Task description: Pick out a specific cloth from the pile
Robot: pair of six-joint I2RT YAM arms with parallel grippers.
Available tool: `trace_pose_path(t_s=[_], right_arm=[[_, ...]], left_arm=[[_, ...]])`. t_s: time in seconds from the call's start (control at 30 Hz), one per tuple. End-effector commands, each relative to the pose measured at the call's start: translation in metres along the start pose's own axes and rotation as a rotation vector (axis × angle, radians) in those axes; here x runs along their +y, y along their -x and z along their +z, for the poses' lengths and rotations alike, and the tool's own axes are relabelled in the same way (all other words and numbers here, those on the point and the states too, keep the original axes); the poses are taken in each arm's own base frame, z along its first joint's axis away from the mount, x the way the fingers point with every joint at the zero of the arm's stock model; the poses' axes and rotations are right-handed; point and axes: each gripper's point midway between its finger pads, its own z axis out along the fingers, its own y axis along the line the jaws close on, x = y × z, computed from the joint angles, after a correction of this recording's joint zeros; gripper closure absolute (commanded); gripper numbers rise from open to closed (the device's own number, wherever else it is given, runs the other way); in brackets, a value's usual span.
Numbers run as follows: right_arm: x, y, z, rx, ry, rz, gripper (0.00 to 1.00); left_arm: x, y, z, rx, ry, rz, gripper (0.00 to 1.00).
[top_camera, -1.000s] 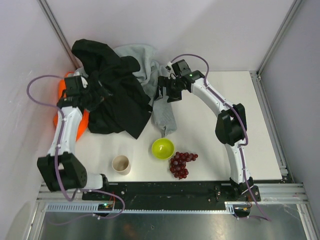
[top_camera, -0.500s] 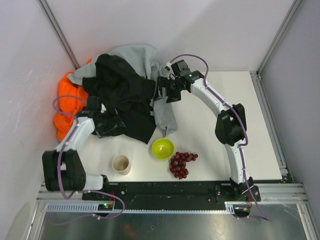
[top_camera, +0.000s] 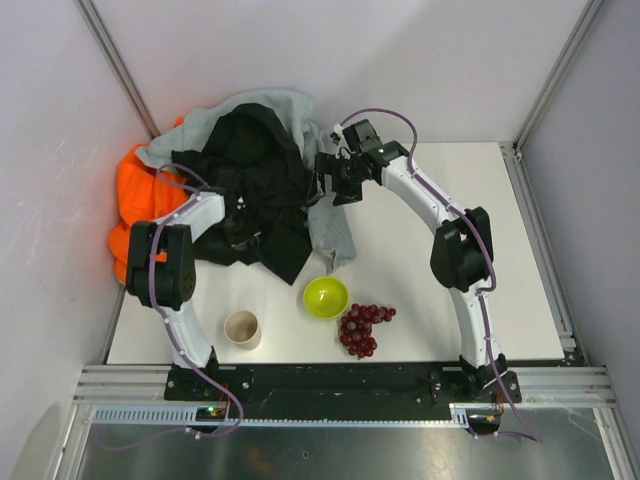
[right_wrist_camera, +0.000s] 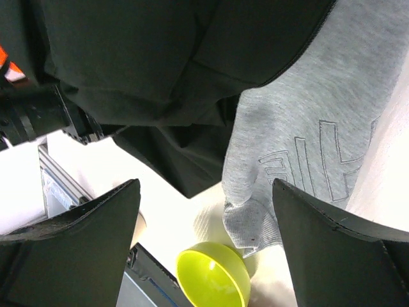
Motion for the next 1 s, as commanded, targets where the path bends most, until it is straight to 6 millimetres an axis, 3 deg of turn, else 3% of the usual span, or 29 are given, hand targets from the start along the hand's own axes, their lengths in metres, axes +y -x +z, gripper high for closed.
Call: trace_pose_path(t_s=[0.0, 0.07, 0.23, 0.33, 0.47, 0.6, 0.77, 0.97], right_arm=[[0.022, 0.015, -0.028, -0.059, 0.046, -0.047, 0.11], [0.022, 0.015, -0.030, -0.058, 0.050, -0.045, 0.11], [0.028, 0.015, -0.036, -0.059, 0.066, -0.044, 0.11], [0.036, 0.011, -0.035, -0.049, 0.088, -0.052, 0.11], [0.051, 0.004, -0.025, -0.031, 0.127, -0.075, 0.11], [0.061, -0.004, -0.003, 0.005, 0.155, -0.087, 0.11], [0.078, -0.010, 0.030, 0.036, 0.192, -0.096, 0.11], [0.095, -0.018, 0.074, 0.057, 0.256, -0.059, 0.13]], left_arm=[[-0.065, 0.076, -0.037, -0.225, -0.155, 0.022, 0.93], [-0.090, 0.100, -0.063, -0.295, -0.219, 0.031, 0.98], [-0.141, 0.165, -0.160, -0.543, -0.368, 0.025, 0.99], [-0.156, 0.198, -0.216, -0.701, -0.408, 0.001, 0.99], [-0.154, 0.235, -0.269, -0.900, -0.363, -0.058, 0.99], [-0.137, 0.260, -0.289, -1.028, -0.258, -0.105, 0.99], [-0.126, 0.272, -0.282, -1.059, -0.184, -0.127, 0.99], [-0.130, 0.284, -0.282, -1.085, -0.189, -0.152, 0.99]])
